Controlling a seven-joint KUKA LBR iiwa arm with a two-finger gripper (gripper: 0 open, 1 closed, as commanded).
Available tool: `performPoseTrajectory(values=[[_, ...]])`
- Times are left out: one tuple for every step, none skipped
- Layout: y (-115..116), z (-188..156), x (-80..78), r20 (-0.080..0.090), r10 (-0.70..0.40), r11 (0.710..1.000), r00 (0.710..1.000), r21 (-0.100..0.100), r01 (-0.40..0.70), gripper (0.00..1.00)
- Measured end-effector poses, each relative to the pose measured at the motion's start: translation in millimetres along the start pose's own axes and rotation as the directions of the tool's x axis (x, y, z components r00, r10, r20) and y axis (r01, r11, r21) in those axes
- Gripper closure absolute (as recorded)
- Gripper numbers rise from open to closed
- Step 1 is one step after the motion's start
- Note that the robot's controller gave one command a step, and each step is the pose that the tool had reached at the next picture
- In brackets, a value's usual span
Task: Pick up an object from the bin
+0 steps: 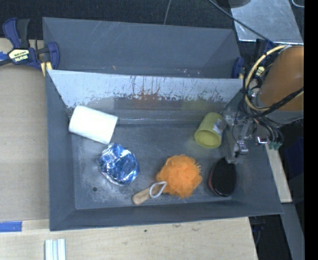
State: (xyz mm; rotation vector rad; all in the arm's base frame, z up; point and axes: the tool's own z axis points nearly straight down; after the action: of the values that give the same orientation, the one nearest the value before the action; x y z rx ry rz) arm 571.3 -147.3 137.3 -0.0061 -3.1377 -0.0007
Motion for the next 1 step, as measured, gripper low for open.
performPoseTrajectory(values=[[18.6, 26.7, -6.2, 0.019, -0.192, 0.981, 0.981, 0.009, 0.192, 0.0]])
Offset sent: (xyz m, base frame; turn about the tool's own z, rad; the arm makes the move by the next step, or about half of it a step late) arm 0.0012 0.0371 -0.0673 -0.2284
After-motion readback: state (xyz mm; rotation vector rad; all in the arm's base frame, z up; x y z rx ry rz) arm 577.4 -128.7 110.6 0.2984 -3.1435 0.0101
